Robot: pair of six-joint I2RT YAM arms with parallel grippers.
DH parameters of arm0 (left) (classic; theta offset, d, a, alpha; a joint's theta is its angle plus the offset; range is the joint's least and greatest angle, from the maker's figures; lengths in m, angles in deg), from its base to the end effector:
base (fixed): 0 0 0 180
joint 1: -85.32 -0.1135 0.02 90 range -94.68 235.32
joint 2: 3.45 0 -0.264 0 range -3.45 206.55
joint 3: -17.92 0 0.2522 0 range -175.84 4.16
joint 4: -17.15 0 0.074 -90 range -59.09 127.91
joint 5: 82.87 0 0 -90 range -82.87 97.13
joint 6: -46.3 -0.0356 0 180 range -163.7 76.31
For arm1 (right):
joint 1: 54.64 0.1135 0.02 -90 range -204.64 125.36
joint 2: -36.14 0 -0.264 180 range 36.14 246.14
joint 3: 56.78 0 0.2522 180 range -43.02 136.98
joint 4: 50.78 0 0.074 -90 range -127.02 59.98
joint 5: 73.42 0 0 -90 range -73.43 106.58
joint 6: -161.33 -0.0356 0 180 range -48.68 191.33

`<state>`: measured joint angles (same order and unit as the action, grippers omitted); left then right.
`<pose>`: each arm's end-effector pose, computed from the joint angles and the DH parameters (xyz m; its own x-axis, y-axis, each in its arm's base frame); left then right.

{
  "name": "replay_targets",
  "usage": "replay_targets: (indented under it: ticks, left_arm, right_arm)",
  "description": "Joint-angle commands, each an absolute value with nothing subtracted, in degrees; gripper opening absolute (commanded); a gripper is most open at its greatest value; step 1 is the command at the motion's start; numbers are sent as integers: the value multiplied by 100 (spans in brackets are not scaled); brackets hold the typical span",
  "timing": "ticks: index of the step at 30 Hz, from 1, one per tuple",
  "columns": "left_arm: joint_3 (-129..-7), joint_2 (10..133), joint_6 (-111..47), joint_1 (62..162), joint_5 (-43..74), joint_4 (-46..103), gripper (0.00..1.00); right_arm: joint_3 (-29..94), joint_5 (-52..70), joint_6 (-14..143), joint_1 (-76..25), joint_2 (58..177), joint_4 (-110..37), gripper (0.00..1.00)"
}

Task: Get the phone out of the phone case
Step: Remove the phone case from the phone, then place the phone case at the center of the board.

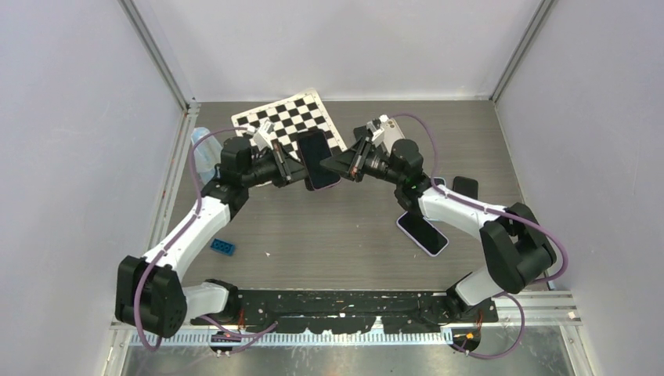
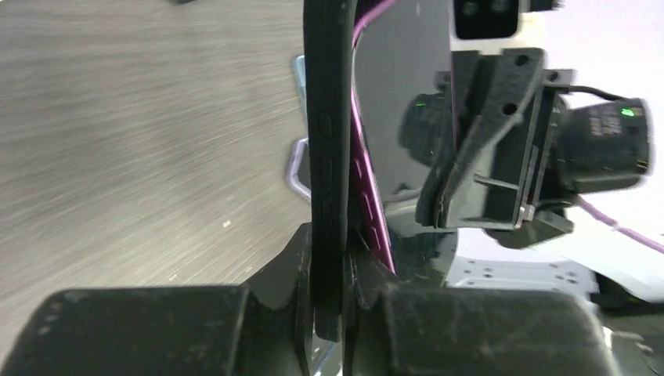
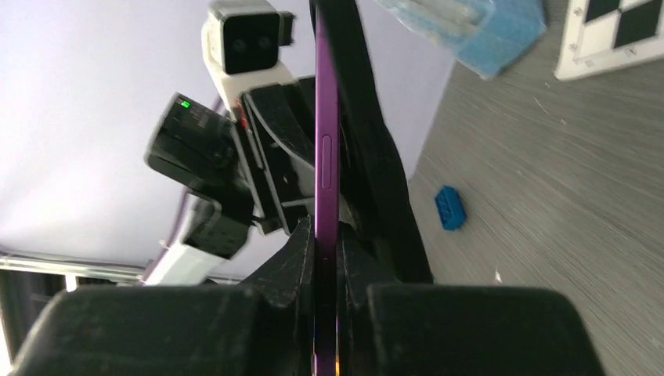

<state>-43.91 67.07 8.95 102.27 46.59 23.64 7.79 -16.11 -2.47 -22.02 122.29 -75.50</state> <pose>0.2605 -0.1030 0.2977 -0.7973 -0.3986 -0.4532 0.2934 0.4003 -0.8682 0.2765 0.1998 0.2898 -0.8590 0.4098 -0.3070 -0.2976 0.0883 0.9506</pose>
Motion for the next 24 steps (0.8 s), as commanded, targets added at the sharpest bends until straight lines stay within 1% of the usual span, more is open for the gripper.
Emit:
replay_targets:
  ticks: [1, 5, 11, 14, 18, 24]
  left_arm:
    - [-4655, 6436, -146, 10116, 2902, 4952, 0]
    - [-4443, 6569, -258, 10114, 2489, 5527, 0]
    - [-4105, 6902, -315, 10114, 2146, 5898, 0]
    - [-4117, 7071, -340, 10107, 1914, 6231, 0]
    - [-4070, 7207, -281, 10082, 1913, 6409, 0]
    - [-3962, 7246, -245, 9815, 1608, 6638, 1]
  right_arm:
    - [339, -1932, 473, -2142, 12010, -7625, 1]
    - [-108, -2087, 482, -2142, 12022, -8000, 1]
    - [-101, -1532, 958, -2133, 12172, -7191, 1]
    - [33, -1230, 1163, -2125, 12539, -6711, 1]
    - [321, -1132, 1214, -2032, 13165, -6703, 1]
    - [948, -925, 1314, -1578, 14045, -6598, 1]
